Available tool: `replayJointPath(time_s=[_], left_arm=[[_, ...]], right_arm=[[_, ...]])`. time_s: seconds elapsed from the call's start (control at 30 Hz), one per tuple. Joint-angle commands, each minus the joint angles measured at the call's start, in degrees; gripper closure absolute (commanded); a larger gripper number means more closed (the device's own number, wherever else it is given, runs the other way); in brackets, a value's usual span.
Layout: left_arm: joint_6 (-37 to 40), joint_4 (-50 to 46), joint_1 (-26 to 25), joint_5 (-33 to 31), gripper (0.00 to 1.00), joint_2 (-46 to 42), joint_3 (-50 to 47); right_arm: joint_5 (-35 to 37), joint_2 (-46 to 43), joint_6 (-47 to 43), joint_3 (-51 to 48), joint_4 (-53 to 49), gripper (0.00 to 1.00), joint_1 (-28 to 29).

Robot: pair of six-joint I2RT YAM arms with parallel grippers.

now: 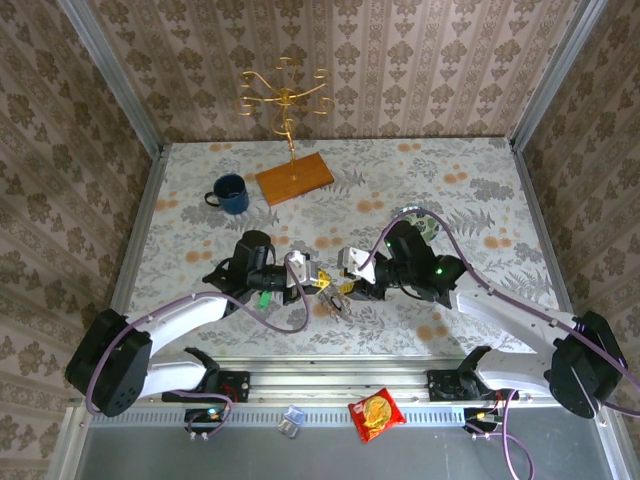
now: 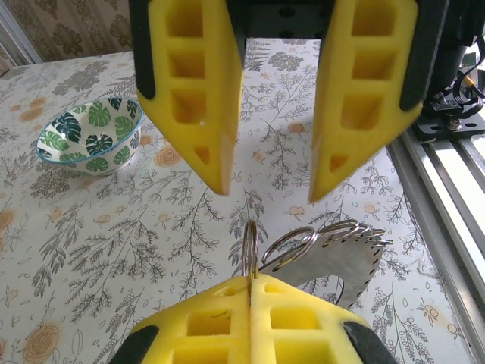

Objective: Put the keys on the keyring

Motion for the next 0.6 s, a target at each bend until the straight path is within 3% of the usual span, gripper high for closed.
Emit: replayJointPath(time_s=[0.0, 0.4, 0.57], left_arm=[[-1.03, -0.82, -0.28, 0.64, 1.00, -1.29, 1.09], [-0.80, -1.09, -0.42, 0.93, 1.00, -1.29, 1.45], [-0.94, -0.96, -0.41, 0.93, 1.00, -1.38, 1.54]], right_arm=[[1.22, 1.30, -1.49, 2.36, 0.61, 0.65, 0.79], [1.70, 5.02, -3.34, 4.72, 0.11, 0.78, 1.75], [1.12, 5.46, -3.42, 4.88, -0.26, 0.88, 2.02]])
